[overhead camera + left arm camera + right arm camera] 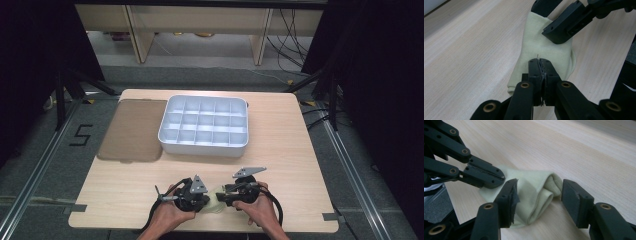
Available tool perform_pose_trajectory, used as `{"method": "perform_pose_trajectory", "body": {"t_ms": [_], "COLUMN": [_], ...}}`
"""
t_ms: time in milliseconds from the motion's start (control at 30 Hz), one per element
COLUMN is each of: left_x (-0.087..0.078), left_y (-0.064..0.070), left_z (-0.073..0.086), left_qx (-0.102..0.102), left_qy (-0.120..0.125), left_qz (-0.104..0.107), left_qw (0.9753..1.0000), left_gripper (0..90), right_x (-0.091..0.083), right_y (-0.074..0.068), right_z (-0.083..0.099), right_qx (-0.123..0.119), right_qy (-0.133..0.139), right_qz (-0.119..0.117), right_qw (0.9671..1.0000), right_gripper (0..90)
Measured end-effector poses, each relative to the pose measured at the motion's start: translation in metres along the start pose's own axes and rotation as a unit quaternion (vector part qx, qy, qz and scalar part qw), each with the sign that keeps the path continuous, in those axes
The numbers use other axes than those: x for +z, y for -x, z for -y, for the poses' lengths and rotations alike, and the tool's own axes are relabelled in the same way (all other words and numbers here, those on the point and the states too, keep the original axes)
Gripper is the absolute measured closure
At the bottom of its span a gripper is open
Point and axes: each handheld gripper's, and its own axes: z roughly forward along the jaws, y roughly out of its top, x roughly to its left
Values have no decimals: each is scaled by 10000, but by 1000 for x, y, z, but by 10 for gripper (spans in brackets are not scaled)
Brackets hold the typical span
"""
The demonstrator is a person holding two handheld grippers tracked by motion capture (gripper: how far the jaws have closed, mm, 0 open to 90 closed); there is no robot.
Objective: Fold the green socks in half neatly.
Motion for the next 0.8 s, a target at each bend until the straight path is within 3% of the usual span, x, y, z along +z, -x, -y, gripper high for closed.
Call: {"method": "perform_pose_trajectory", "body": {"t_ms": [167, 267, 433, 567, 800], "left_x": [0, 0, 0, 0, 0], "left_y": [0, 0, 0, 0, 0], "left_z": [0, 0, 0, 0, 1], "left_qx": [26, 26, -13, -8, 8], "left_qy": [-15, -15, -10, -9, -18], "left_qz": [14, 20, 20, 24, 22], "left_qw": [10000, 10000, 10000, 10000, 10000], "left_gripper": [866, 866, 866, 866, 866], "right_x": [3, 4, 6, 7, 8], "right_y": [0, 2, 5, 6, 10], "right_z": [0, -1, -3, -6, -7], "right_qx": [17, -145, -176, -269, -277], "right_qy": [-75, -139, -262, -337, -377], "right_qz": [58, 70, 58, -49, -452], "right_qw": [10000, 9998, 9995, 9991, 9979], "right_gripper": [422, 393, 347, 366, 494]}}
